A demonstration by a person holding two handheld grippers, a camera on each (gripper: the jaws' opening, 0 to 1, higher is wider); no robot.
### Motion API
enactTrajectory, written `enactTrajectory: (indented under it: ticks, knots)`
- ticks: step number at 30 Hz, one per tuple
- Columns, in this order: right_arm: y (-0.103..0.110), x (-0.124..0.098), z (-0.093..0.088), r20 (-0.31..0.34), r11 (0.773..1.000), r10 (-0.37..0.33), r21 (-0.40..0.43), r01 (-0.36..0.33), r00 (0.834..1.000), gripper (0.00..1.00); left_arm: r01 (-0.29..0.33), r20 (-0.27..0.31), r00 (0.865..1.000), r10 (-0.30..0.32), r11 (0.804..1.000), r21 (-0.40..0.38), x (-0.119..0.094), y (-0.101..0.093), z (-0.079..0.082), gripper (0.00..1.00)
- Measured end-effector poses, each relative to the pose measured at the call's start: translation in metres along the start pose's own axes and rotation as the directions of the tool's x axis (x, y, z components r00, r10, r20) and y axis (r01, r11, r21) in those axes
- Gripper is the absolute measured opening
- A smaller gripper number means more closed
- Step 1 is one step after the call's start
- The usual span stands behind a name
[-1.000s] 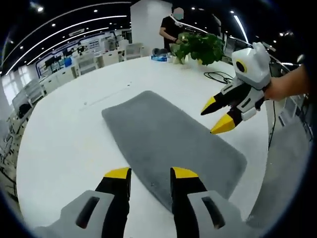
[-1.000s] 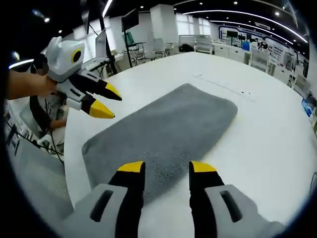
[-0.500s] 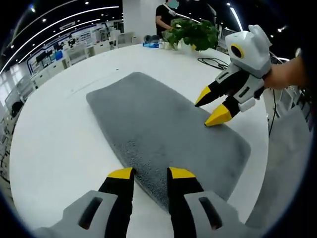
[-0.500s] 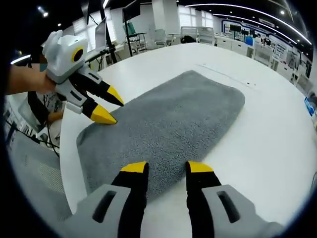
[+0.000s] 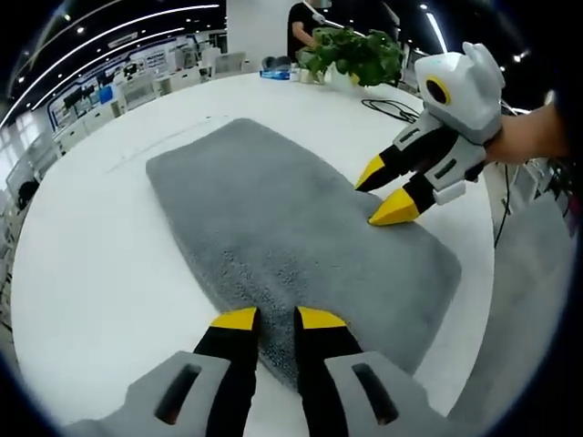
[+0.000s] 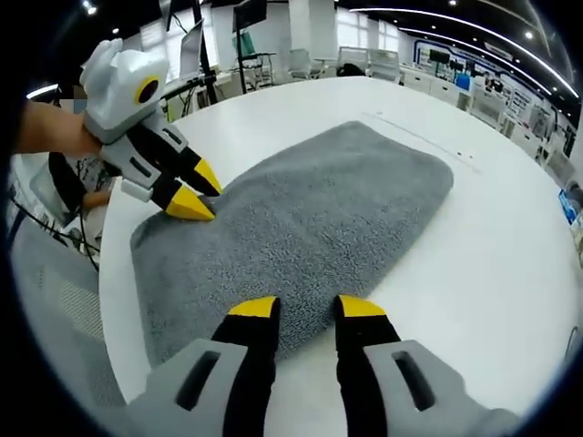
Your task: Fold the towel on the table until its edges align and the towel forms a compact rectangular stack.
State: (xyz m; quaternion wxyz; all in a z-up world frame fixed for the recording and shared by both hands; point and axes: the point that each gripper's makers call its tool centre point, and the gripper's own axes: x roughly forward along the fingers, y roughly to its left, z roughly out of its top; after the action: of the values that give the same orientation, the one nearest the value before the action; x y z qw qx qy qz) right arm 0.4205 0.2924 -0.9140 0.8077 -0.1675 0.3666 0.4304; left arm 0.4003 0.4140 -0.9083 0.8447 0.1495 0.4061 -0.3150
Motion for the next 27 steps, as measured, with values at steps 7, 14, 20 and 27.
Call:
enactTrajectory:
  ticks: [7,14,20,27]
  knots:
    - [-0.007,-0.004,-0.009,-0.009,1.000,0.000,-0.021,0.000,1.000,0.22,0.021,0.024,1.000,-0.020,0.999,-0.035,0.003,-0.011,0.003,0.14]
    - [-0.017,-0.021,-0.028,-0.005,1.000,-0.013,-0.022,0.013,1.000,0.22,0.043,0.048,0.998,-0.040,0.998,-0.055,0.010,-0.033,0.011,0.14]
    - [-0.023,-0.036,-0.045,-0.002,0.999,-0.035,-0.012,0.035,0.999,0.22,0.073,0.050,0.996,-0.070,0.996,-0.049,0.017,-0.054,0.021,0.14]
    - [-0.030,-0.050,-0.058,-0.017,0.998,-0.053,-0.019,0.052,0.998,0.22,0.088,0.060,0.995,-0.085,0.995,-0.038,0.023,-0.072,0.029,0.14]
